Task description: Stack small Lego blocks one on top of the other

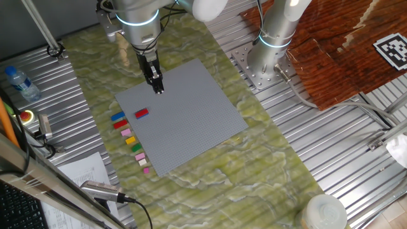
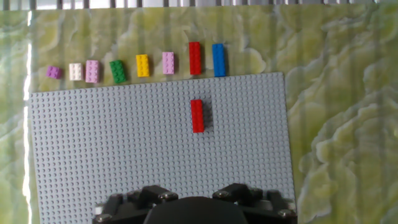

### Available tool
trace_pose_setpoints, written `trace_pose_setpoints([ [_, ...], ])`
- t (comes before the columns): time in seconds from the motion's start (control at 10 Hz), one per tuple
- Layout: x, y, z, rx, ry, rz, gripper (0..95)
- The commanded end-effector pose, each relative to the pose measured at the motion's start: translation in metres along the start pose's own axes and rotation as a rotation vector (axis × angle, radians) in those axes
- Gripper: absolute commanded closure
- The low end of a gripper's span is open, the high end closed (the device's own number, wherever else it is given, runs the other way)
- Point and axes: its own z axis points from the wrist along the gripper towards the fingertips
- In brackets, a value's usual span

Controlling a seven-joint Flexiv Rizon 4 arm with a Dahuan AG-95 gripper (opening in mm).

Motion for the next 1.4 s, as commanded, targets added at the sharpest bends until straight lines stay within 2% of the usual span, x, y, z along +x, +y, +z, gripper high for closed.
trace_pose_setpoints([
  [0.1, 0.000, 0.000, 0.000, 0.000, 0.000, 0.003, 95.0],
  [0.5, 0.000, 0.000, 0.000, 0.001, 0.000, 0.004, 95.0],
  [0.8, -0.005, -0.001, 0.005, 0.006, -0.001, 0.004, 95.0],
  [1.1, -0.023, -0.001, 0.013, 0.009, -0.002, 0.004, 95.0],
  [1.4, -0.045, -0.005, 0.033, 0.007, -0.004, -0.014, 95.0],
])
